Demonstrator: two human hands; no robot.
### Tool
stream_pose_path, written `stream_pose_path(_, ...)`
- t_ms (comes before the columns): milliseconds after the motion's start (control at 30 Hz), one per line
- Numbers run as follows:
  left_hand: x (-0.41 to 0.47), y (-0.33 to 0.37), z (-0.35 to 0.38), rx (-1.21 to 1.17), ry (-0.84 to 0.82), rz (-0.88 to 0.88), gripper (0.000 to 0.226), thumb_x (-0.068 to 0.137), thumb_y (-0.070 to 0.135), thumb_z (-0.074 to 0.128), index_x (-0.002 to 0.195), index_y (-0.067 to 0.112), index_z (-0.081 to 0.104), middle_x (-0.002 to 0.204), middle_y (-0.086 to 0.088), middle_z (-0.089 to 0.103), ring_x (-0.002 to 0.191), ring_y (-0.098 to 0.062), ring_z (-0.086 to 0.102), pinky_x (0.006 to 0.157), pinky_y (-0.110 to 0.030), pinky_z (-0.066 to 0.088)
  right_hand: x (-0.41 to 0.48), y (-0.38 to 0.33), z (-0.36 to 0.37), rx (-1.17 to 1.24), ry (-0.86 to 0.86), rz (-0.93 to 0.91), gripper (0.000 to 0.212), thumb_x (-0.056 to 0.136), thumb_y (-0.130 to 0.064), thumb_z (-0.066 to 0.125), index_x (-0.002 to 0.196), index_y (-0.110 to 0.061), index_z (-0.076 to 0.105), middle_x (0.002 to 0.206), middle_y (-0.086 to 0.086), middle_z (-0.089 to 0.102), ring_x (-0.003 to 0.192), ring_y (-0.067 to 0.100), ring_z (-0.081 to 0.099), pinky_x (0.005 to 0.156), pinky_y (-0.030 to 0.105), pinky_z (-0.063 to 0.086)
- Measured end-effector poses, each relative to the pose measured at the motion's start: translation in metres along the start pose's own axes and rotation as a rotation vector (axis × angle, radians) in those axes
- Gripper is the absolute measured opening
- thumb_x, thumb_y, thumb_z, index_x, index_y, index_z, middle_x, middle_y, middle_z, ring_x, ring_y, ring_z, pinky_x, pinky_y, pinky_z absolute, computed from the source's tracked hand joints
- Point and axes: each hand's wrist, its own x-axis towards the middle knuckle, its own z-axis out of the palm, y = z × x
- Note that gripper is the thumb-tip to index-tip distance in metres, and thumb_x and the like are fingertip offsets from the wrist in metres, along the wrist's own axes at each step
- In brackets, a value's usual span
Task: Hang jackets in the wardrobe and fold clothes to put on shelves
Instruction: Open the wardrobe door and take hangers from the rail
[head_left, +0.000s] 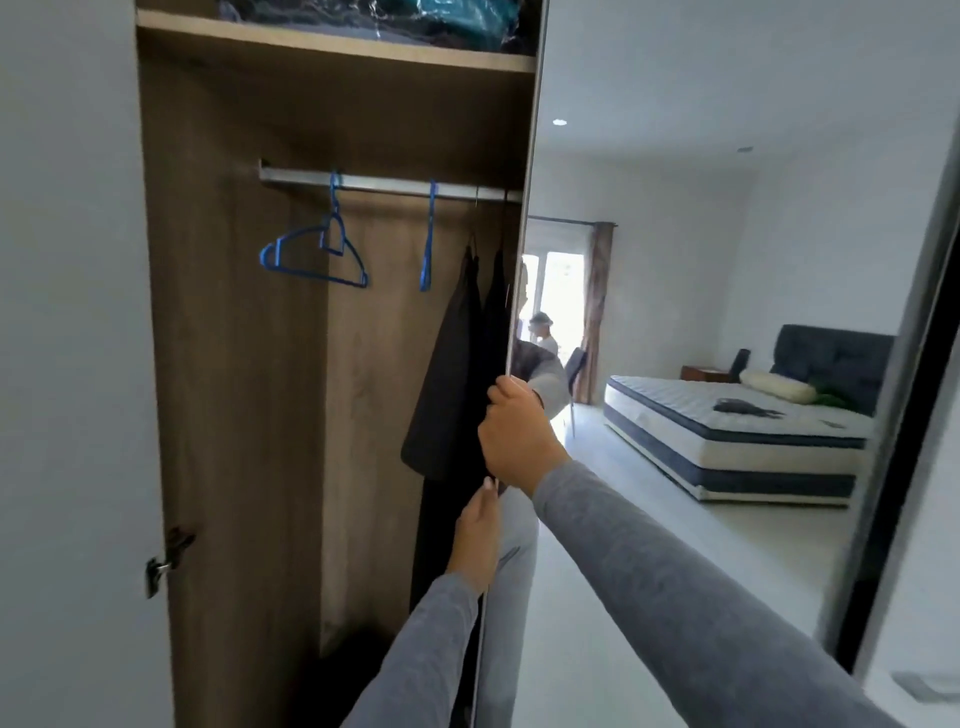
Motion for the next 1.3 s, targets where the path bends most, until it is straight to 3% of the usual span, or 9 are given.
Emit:
stream_pose_path(67,-0.015,0.005,0.001,0.012,0.001,0.021,0.043,0.102,0.033,0.031,0.136,0.014,0.047,0.134,0.001,0.052,0.129,-0.014,0.044,0.111,-0.029,0.03,-0.014,-0.005,-0.014,-0.243,-0.208,-0.089,0.011,0.069,-0.019,0.079,0.067,-0.011,0.071,0.078,0.004,0.068,0.087,0.023,0.057,0.09,0.034,0.042)
stream_pose_path(167,-0.04,0.011,-0.002,0.011,-0.059,0.048,0.043,0.103,0.027,0.029,0.141,0.01,0.039,0.14,0.002,0.045,0.132,-0.012,0.037,0.102,-0.017,0.027,-0.03,-0.011,-0.045,-0.542,-0.365,-0.189,0.03,0.094,-0.033,0.047,0.096,-0.015,0.071,0.095,-0.004,0.069,0.101,0.022,0.051,0.108,0.037,0.028)
stream_pose_path(400,-0.111,0.021,-0.005,0.089,-0.175,0.073,0.04,0.102,0.03,0.032,0.138,0.015,0.042,0.131,0.007,0.046,0.123,-0.006,0.039,0.099,-0.018,0.027,-0.085,-0.035,-0.104,-0.591,-0.314,-0.227,0.033,0.09,-0.032,0.045,0.107,-0.018,0.07,0.106,-0.002,0.067,0.112,0.023,0.048,0.114,0.036,0.021)
stream_pose_path(533,-0.165,0.017,0.0,0.127,-0.253,0.069,0.04,0.101,0.035,0.034,0.131,0.014,0.051,0.128,0.001,0.055,0.12,-0.009,0.046,0.094,-0.018,0.032,-0.125,-0.045,-0.149,-0.592,-0.174,-0.194,0.013,0.049,-0.031,0.075,0.055,-0.019,0.071,0.056,-0.006,0.064,0.072,0.017,0.06,0.094,0.029,0.044)
stream_pose_path(600,-0.193,0.02,0.006,0.158,-0.314,0.091,0.041,0.101,0.035,0.034,0.131,0.014,0.051,0.126,0.008,0.053,0.12,-0.007,0.046,0.093,-0.016,0.031,-0.151,-0.046,-0.168,-0.572,-0.171,-0.145,0.011,0.044,-0.026,0.076,0.049,-0.019,0.068,0.05,-0.004,0.06,0.066,0.019,0.06,0.088,0.029,0.05)
stream_pose_path(733,-0.236,0.026,0.023,0.21,-0.385,0.15,0.035,0.101,0.036,0.034,0.124,0.021,0.055,0.108,0.018,0.049,0.104,0.0,0.047,0.084,-0.015,0.032,-0.191,-0.046,-0.211,-0.587,-0.206,-0.111,0.008,0.053,-0.022,0.066,0.057,-0.018,0.072,0.059,-0.002,0.064,0.073,0.021,0.06,0.094,0.033,0.046)
stream_pose_path(833,-0.271,0.026,0.047,0.216,-0.45,0.191,0.023,0.1,0.036,0.034,0.101,0.032,0.056,0.088,0.02,0.051,0.08,0.006,0.046,0.075,-0.018,0.036,-0.227,-0.038,-0.245,-0.59,-0.234,-0.036,0.034,0.069,-0.013,0.041,0.075,-0.013,0.075,0.085,0.005,0.071,0.09,0.028,0.062,0.103,0.041,0.042)
stream_pose_path(1100,-0.324,0.021,0.129,0.252,-0.663,0.253,0.047,0.1,0.033,0.035,0.142,0.014,0.034,0.144,-0.005,0.041,0.13,-0.019,0.041,0.11,-0.035,0.032,-0.297,0.001,-0.313,-0.677,-0.222,0.106,0.027,0.071,-0.011,0.049,0.073,-0.01,0.076,0.096,0.012,0.069,0.103,0.031,0.062,0.107,0.04,0.036)
stream_pose_path(1300,-0.35,0.027,0.197,0.313,-0.764,0.355,0.058,0.1,0.038,0.03,0.151,0.018,0.008,0.158,0.005,0.005,0.144,-0.011,0.013,0.111,-0.021,0.012,-0.336,0.059,-0.343,-0.768,-0.329,0.21,0.016,0.052,-0.01,0.068,0.066,-0.014,0.075,0.103,0.011,0.069,0.11,0.029,0.061,0.109,0.037,0.033)
